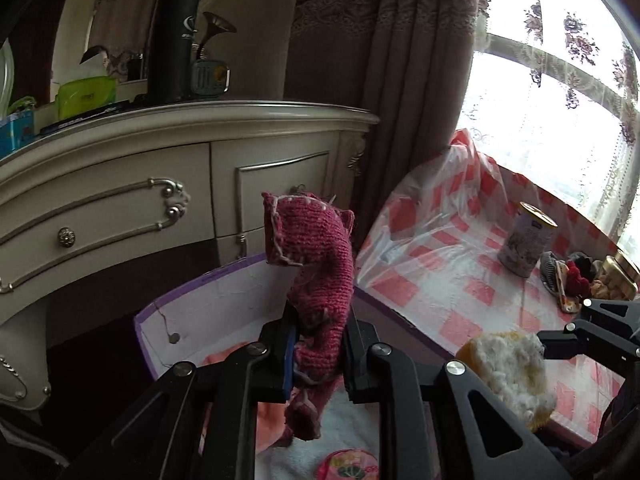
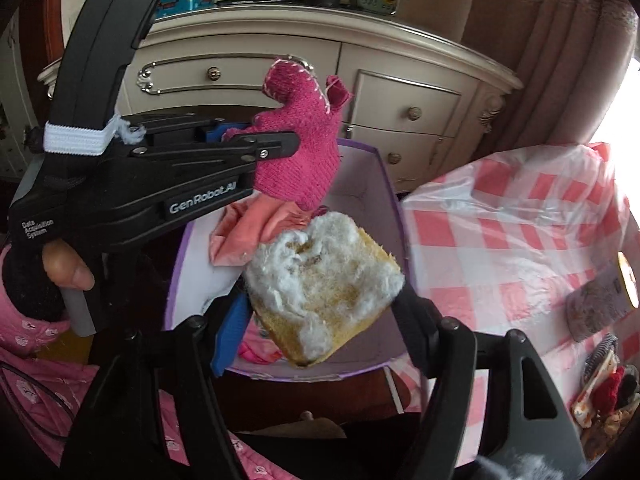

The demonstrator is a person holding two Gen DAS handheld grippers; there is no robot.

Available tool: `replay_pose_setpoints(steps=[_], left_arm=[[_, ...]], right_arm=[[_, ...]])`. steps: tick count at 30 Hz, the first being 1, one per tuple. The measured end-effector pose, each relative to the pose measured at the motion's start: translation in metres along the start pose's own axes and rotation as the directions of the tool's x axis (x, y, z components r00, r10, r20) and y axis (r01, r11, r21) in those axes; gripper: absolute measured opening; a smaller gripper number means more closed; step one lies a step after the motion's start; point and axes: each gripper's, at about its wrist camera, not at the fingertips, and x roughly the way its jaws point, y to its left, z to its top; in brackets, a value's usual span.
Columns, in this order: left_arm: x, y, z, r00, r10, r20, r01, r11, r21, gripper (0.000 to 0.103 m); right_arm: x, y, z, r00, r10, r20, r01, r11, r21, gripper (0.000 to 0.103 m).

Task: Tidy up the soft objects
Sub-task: 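Carry glove and sponge to the white box and release both tools, then move both open tools back over the table toward the orange-print cloth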

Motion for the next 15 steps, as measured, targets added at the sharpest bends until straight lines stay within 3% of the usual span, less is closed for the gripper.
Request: replay_pose_setpoints(steps=[1,2,4,7,11,13,15], left_arm=[[0.001,0.005,0.0,1.0,0.021,-0.005,-0.021,1.0,-0.014,0.049],[0.001,0.009,0.0,0.999,0.041,-0.007,-0.041,0.999,-0.029,0.07],[-0.002,0.015,-0.001,0.998,0.059,0.013,-0.058,0.996,-0.066,0.084],[-0.006,0.007,0.0,0.999,0.043,0.03,-0.042,0.997,-0.059,0.084],[0.0,-0.031,-0.003,1.0,-0.023,0.003,0.023,0.999,0.034,0.084],[0.003,-0.056,-0.004,0.996,-0.091,-0.022,0.093,0.993,0.075,0.084],[0.009,-0.088,-0.005,0.981,-0.183,-0.069,0.19,0.973,0.13,0.084]], right_arm=[[0.003,0.001,0.0,1.0,0.023,-0.003,-0.023,1.0,0.005,0.075],[0.005,0.002,-0.001,0.999,0.038,-0.001,-0.038,0.999,0.009,0.077],[0.003,0.0,-0.006,0.999,0.048,0.014,-0.048,0.999,0.022,0.079],[-0.007,-0.017,-0.017,1.0,0.015,0.027,-0.017,0.998,0.067,0.081],[-0.032,-0.055,-0.038,0.997,-0.036,0.063,0.021,0.975,0.222,0.083],[-0.049,-0.074,-0.057,0.992,-0.103,0.069,0.08,0.956,0.284,0.083],[-0.066,-0.095,-0.081,0.982,-0.182,0.055,0.153,0.926,0.345,0.084]])
